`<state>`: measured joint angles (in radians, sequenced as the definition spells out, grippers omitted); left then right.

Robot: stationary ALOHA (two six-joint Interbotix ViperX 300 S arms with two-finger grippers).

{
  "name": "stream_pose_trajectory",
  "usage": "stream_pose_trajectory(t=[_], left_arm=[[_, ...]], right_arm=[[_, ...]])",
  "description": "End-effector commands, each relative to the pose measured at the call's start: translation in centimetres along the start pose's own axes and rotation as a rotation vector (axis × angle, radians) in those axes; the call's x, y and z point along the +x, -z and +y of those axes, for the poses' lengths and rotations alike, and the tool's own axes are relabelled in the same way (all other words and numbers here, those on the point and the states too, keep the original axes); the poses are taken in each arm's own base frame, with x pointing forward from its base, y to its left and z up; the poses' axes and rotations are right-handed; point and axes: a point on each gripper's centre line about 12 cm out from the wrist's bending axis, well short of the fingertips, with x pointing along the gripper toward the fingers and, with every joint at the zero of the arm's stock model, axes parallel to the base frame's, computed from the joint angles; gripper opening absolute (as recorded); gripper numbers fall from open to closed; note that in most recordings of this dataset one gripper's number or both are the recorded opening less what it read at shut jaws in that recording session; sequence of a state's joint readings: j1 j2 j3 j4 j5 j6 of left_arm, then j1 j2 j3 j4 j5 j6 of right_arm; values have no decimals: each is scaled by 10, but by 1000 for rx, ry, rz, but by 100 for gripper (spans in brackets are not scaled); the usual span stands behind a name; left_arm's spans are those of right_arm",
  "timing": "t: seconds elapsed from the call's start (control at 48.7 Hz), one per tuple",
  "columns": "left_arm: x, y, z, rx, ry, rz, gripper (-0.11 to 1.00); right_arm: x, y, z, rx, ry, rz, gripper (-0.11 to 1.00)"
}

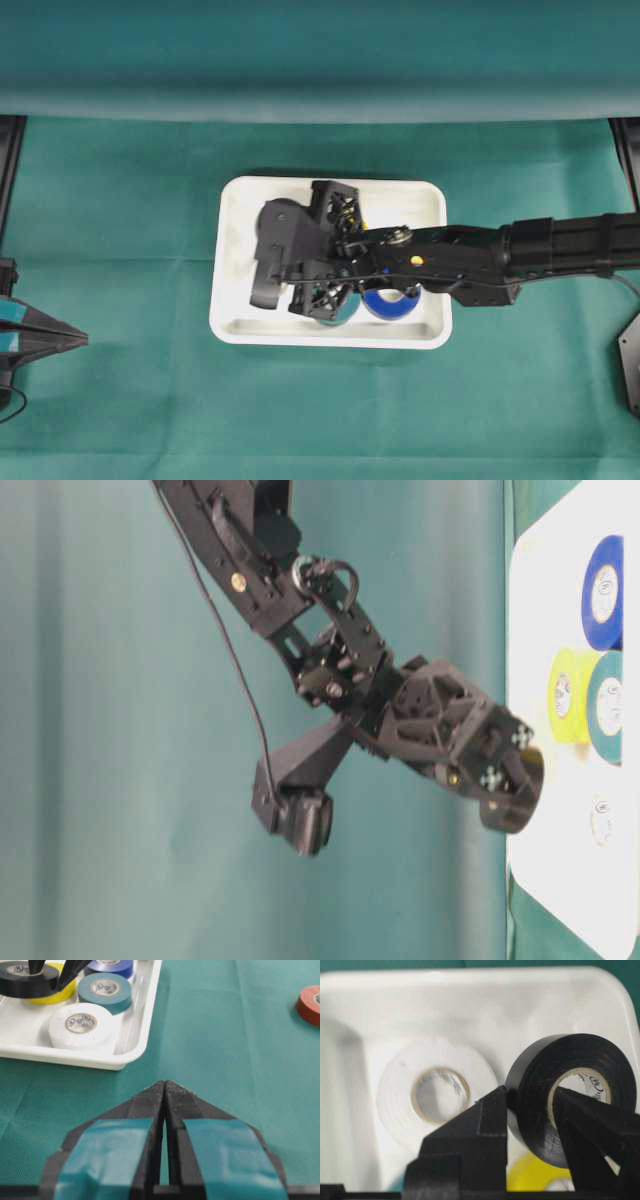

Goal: Put the tape into the white case with the right arm.
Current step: 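Carry the black roll over the tray and set it at the back right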

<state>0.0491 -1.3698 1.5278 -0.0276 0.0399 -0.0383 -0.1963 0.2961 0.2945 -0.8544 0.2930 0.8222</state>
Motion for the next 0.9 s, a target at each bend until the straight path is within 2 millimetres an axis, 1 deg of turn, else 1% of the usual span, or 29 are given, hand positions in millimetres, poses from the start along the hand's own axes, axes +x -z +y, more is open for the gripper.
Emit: stream_pose_trajectory(t=[0.0, 0.082, 0.37, 0.534, 0.677, 0.739, 0.883], left_arm=[[0, -5, 0, 1, -1, -11, 0], [0, -5, 0, 1, -1, -11, 0], [0, -6, 0, 1, -1, -15, 0], [0, -5, 0, 1, -1, -14, 0], [0, -5, 0, 1, -1, -14, 0], [0, -5, 0, 1, -1, -14, 0], [0, -6, 0, 1, -1, -15, 0]], right_arm=[[-25, -14, -10, 15, 2, -57, 2], [-33, -7, -16, 20, 10, -46, 2], [-59, 34, -34, 31, 29, 13, 2], [-71, 57, -38, 33, 23, 39, 2], [-77, 68, -41, 39, 26, 51, 2], [-77, 72, -43, 40, 28, 62, 2], [-75, 74, -46, 49, 14, 50, 2]])
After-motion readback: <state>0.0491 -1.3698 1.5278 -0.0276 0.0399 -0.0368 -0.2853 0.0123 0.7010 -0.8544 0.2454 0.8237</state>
